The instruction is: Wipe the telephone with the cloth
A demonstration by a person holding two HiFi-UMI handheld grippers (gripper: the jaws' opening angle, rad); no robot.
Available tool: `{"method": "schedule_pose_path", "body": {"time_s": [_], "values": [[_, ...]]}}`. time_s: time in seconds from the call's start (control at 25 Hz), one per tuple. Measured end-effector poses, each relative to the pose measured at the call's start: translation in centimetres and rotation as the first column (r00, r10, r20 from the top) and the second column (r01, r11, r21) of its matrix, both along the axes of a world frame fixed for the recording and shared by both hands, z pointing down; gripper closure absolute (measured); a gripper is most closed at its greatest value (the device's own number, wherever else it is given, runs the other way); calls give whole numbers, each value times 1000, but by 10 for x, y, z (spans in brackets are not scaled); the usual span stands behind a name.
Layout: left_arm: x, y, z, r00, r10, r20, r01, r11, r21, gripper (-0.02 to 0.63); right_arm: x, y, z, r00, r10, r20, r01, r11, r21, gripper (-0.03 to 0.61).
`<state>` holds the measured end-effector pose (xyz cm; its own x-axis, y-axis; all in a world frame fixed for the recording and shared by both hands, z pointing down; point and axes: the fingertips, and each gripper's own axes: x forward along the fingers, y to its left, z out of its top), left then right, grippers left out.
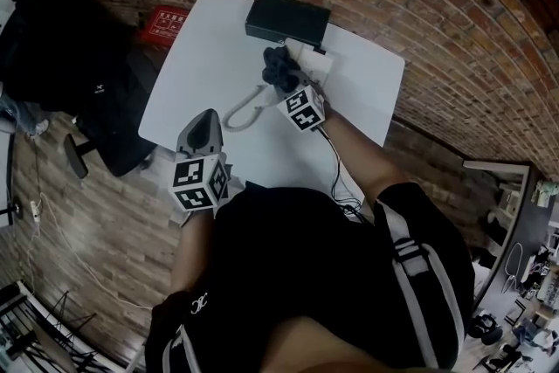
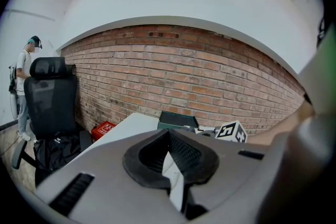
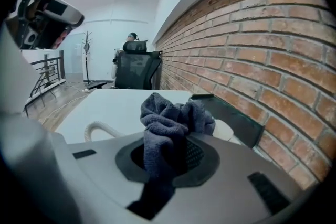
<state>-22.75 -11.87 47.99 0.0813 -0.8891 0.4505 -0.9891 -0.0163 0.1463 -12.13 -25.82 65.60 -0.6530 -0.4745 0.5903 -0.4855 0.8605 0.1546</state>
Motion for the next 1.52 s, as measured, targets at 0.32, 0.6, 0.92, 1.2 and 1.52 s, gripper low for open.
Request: {"method": "schedule_pose_path", "body": {"time_s": [0.32, 0.6, 0.92, 1.2, 1.52], "values": [[-2, 2, 3, 1000, -10, -1, 10, 1000, -10, 614, 39, -74, -11, 948, 304, 94, -303, 953, -18, 540], [7, -5, 2, 1000, 19, 2, -19, 1000, -8, 614, 72, -93, 11, 893, 450, 20, -448, 892, -59, 540], [11, -13, 1, 999, 54, 0, -54, 999, -4, 614, 88, -91, 12, 893, 444, -79, -446, 895, -10, 540], [23, -20, 0, 994, 107, 0, -107, 994, 0, 614, 131, -87, 11, 845, 531, -70, -534, 845, -31, 540], [21, -26, 2, 992, 122, -8, -122, 992, 0, 614, 121, -69, 20, 892, 443, -88, -450, 889, -90, 541]]}}
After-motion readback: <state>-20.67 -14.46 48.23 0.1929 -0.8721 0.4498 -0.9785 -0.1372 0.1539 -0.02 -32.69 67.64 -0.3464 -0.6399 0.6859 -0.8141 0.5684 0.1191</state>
